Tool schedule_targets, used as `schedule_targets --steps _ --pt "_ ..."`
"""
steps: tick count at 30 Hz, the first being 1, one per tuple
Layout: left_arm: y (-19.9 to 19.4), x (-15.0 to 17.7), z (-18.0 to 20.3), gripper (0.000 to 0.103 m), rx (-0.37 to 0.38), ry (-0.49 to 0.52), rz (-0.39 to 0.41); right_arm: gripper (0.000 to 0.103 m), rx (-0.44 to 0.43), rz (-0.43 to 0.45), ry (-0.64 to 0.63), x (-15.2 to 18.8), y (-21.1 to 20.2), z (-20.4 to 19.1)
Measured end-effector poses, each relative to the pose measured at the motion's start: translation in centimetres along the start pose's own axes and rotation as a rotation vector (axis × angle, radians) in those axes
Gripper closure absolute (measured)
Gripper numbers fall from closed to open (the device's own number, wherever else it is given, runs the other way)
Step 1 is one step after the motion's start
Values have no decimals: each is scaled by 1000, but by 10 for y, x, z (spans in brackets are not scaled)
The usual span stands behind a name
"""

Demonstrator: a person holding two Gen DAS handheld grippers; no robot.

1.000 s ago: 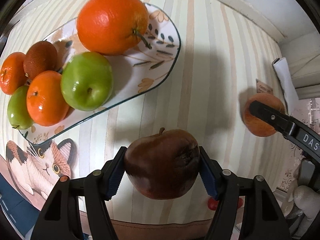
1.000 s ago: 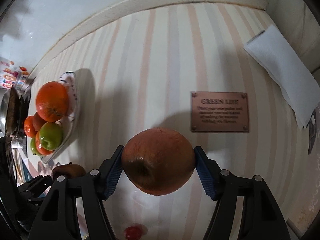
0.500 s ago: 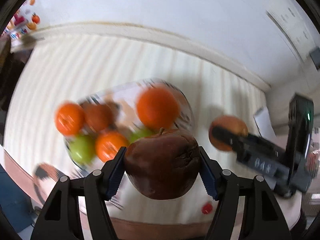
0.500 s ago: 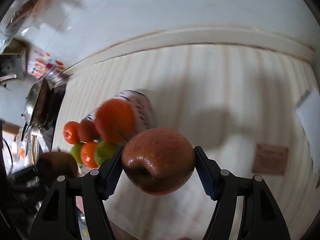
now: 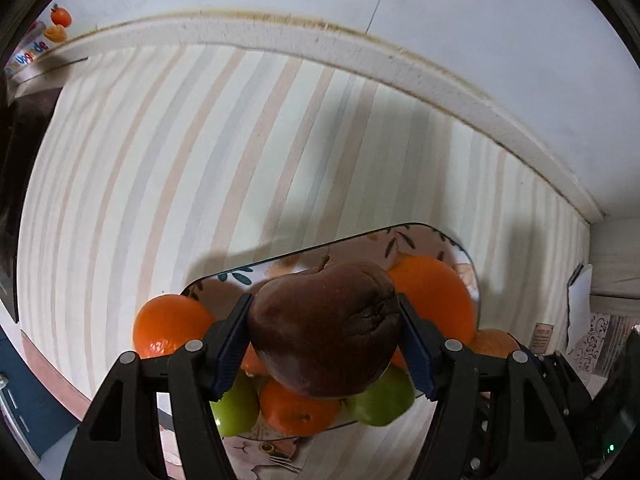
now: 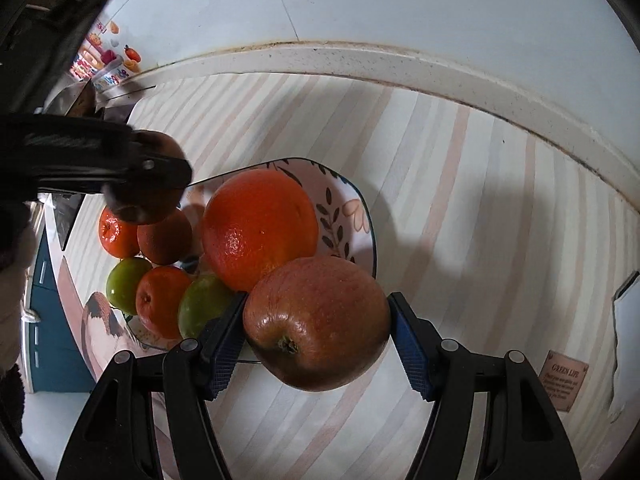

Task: Organize fruits
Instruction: 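Carry both red apples onto the plate and open both tools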

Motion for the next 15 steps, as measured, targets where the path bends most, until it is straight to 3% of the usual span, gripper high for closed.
schedule_targets --steps 4,12,15 --pt "17 2 2 37 -19 12 -43 32 -22 3 58 10 3 8" --pt "23 2 13 37 -73 74 -42 31 -43 6 118 17 5 19" --pt "21 1 14 36 -57 69 -45 21 -44 -4 126 15 4 18"
Point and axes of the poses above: each gripper's, at about its wrist camera, not at the fingertips, and y roughly the way its jaws point, z to its right, x to its underside, the point moved 6 cm from there along y, roughly the way its jaws point, and after that the axes turned 7 degrees about z, right-handed, at the moved point
